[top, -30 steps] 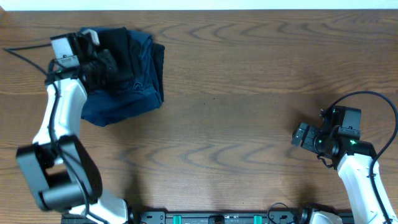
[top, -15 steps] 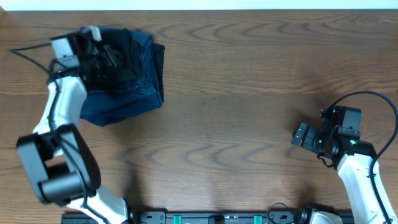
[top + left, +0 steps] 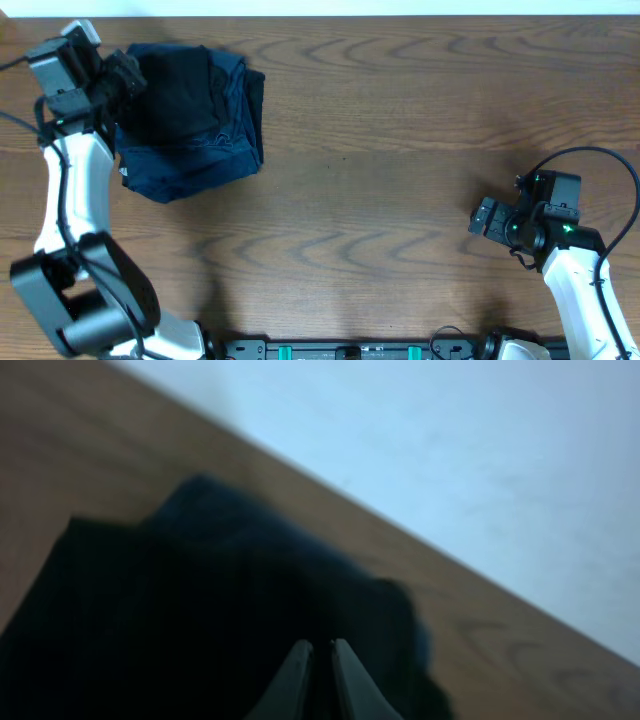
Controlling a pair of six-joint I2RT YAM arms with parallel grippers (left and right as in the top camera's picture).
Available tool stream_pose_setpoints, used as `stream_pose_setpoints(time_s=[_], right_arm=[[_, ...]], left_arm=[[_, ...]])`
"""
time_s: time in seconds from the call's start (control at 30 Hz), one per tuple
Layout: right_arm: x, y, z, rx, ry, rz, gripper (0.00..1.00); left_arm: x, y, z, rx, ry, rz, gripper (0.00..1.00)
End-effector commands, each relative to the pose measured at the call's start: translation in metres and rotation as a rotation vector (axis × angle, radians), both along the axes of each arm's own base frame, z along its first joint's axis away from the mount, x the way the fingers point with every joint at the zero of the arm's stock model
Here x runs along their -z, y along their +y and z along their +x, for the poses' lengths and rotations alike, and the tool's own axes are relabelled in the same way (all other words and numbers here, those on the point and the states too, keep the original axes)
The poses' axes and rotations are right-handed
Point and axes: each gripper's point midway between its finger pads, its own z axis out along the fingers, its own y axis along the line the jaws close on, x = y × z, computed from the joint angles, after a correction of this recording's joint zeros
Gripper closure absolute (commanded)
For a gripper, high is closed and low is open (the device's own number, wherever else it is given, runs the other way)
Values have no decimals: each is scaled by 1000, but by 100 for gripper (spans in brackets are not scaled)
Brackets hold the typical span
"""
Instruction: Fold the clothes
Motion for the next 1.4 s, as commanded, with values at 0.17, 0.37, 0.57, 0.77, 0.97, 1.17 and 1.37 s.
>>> stream_pose_setpoints(time_s=[0.17, 0.37, 0.57, 0.77, 0.97, 1.17, 1.37], right_arm=[[2, -2, -2, 10, 8, 0, 1], [2, -2, -2, 10, 8, 0, 1], [2, -2, -2, 10, 8, 0, 1], [2, -2, -2, 10, 8, 0, 1], [2, -2, -2, 10, 8, 0, 1], [2, -2, -2, 10, 8, 0, 1], [2, -2, -2, 10, 8, 0, 1]], left_arm=[[80, 40, -9, -137, 195, 2, 92], [82, 36, -8, -116, 194, -10, 94], [8, 19, -4, -59, 21, 0, 94], [-33, -15, -40, -21, 48, -10, 92], [-21, -49, -84, 16, 223, -53, 73], [0, -52, -106, 5, 347, -80, 26], [2, -53, -108, 5, 357, -83, 2]])
